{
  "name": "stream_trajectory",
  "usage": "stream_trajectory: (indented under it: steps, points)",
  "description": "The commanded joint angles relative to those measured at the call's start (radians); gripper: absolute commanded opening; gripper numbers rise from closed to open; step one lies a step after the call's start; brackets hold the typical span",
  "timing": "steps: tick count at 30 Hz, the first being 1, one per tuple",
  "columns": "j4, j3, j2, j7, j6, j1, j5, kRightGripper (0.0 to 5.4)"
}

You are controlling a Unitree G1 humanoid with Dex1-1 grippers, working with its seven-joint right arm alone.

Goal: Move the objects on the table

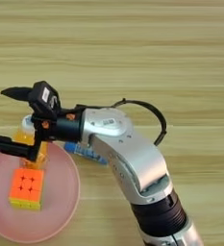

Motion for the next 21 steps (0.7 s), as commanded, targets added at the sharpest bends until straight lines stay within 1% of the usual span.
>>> stream_trajectory:
  steps: [1,3,5,8,11,15,16,19,21]
  points:
    - [-0.03,-0.042,0.015,-0.053,-0.005,-0.101,0.024,5.35]
    - [0.008,-0.048,0.012,-0.04,-0.047,-0.096,0.016,5.35]
    - [0.031,-0.05,0.007,-0.024,-0.099,-0.073,0.008,5.35]
    - [0.012,-0.07,-0.013,-0.001,-0.152,-0.026,0.021,5.35]
    - [0.007,-0.135,-0.051,0.044,-0.204,0.018,0.052,5.35]
    - [0.001,-0.251,-0.103,0.087,-0.258,0.063,0.099,5.35]
    - [0.031,-0.269,-0.108,0.098,-0.279,0.061,0.099,5.35]
    - [0.138,-0.289,-0.109,0.127,-0.345,0.042,0.086,5.35]
    - [0.262,-0.304,-0.101,0.17,-0.454,0.059,0.056,5.35]
